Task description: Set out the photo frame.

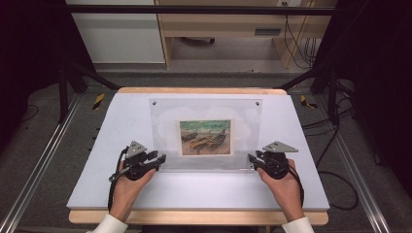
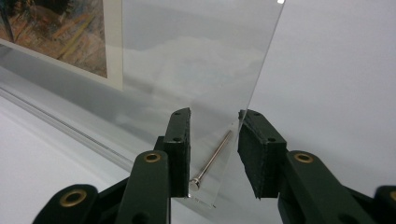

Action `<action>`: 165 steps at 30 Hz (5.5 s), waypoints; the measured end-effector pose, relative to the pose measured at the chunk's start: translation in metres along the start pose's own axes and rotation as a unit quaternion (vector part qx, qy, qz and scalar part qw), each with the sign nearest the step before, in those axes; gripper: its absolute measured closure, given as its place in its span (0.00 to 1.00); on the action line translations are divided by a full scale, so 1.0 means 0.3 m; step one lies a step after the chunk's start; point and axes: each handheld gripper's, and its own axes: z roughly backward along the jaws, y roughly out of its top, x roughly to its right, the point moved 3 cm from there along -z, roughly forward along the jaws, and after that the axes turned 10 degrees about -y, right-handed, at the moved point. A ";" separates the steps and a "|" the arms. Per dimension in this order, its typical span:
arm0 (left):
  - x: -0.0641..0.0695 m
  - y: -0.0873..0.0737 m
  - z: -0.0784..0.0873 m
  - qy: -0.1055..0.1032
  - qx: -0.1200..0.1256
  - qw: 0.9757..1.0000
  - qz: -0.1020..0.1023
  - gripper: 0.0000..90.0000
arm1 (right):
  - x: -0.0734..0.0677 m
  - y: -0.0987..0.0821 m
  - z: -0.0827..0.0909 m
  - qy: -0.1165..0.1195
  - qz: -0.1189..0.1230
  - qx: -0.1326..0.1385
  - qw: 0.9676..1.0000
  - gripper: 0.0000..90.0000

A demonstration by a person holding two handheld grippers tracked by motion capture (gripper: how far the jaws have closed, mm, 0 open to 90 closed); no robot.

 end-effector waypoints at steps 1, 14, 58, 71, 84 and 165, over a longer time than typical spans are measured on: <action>0.001 0.000 0.000 0.000 0.000 1.000 0.000 0.64 | -0.001 -0.001 0.001 -0.001 -0.001 -0.001 1.000 0.72; 0.003 -0.003 0.003 -0.001 -0.001 1.000 0.000 0.64 | -0.003 -0.005 0.003 -0.004 0.003 0.001 1.000 0.72; 0.018 -0.028 0.007 0.005 -0.014 1.000 -0.007 0.63 | -0.016 -0.042 0.023 -0.003 0.021 -0.010 1.000 0.74; 0.021 -0.032 0.006 0.008 -0.017 1.000 -0.007 0.63 | -0.017 -0.044 0.023 -0.003 0.026 -0.011 1.000 0.74; 0.026 -0.033 0.008 0.009 -0.023 1.000 -0.011 0.62 | -0.020 -0.052 0.028 -0.003 0.028 -0.016 0.999 0.75; 0.051 -0.017 0.120 -0.001 0.066 0.993 -0.097 0.07 | -0.008 -0.022 0.121 -0.048 0.028 0.112 0.992 0.11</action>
